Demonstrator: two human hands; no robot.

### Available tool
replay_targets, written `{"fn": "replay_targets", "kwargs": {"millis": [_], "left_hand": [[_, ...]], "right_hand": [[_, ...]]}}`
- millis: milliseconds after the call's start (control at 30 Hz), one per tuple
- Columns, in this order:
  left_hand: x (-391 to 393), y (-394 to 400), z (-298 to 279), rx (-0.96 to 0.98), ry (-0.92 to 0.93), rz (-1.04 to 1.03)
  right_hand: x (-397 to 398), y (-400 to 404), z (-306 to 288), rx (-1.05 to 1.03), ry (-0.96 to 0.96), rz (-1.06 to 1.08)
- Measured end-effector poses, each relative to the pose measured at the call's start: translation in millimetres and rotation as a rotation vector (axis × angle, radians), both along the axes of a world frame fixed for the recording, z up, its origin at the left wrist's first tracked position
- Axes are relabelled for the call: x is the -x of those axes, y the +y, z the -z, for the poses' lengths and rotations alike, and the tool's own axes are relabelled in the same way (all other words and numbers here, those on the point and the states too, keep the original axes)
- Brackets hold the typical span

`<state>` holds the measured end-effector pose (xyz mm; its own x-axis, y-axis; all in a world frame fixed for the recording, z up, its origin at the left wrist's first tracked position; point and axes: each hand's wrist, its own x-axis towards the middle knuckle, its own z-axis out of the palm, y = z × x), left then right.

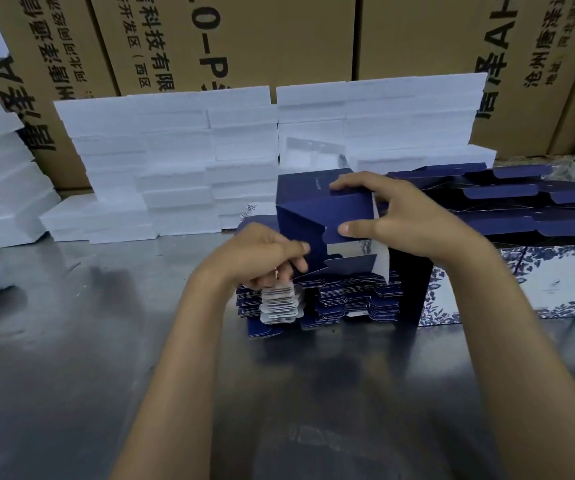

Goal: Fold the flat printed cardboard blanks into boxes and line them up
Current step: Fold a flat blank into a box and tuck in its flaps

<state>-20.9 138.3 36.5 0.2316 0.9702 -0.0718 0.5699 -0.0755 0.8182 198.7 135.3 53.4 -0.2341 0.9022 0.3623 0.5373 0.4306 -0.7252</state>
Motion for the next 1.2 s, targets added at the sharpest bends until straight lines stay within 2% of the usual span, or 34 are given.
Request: {"fn": "replay_targets", "kwargs": {"millis": [100, 167, 267, 333, 433, 567, 767, 1200], "left_hand": [[8.4, 0.6, -8.5, -0.306, -0.218, -0.205], [9.9, 1.9, -10.5, -0.528, -0.355, -0.263], [-1.5, -1.1, -8.3, -0.647, -0.292, -0.175], [-11.1, 2.3, 0.0, -0.663, -0.248, -0.113], [-24.9, 3.9, 9.0, -0.674, -0.312, -0.107], [-30.7, 7.7, 13.0, -0.718, -0.354, -0.166], [-21.3, 9.9, 11.6, -0.612, -0.513, -0.169], [-8.5, 10.7, 10.9, -0.552, -0.491, -0.119]], "right_hand": [[3.9, 2.7, 3.2, -0.038, 0.006, 0.023], [4.2, 4.3, 4.3, -0.045, 0.029, 0.036], [4.4, 6.4, 6.9, -0.075, 0.074, 0.055], [6.0, 7.4, 8.6, -0.092, 0.134, 0.067], [9.0, 10.0, 10.7, -0.105, 0.256, 0.067], [16.5, 13.9, 13.8, -0.167, 0.268, 0.103], [10.9, 12.2, 13.0, -0.108, 0.322, 0.076], [4.2, 7.8, 14.3, -0.066, 0.415, 0.050]]}}
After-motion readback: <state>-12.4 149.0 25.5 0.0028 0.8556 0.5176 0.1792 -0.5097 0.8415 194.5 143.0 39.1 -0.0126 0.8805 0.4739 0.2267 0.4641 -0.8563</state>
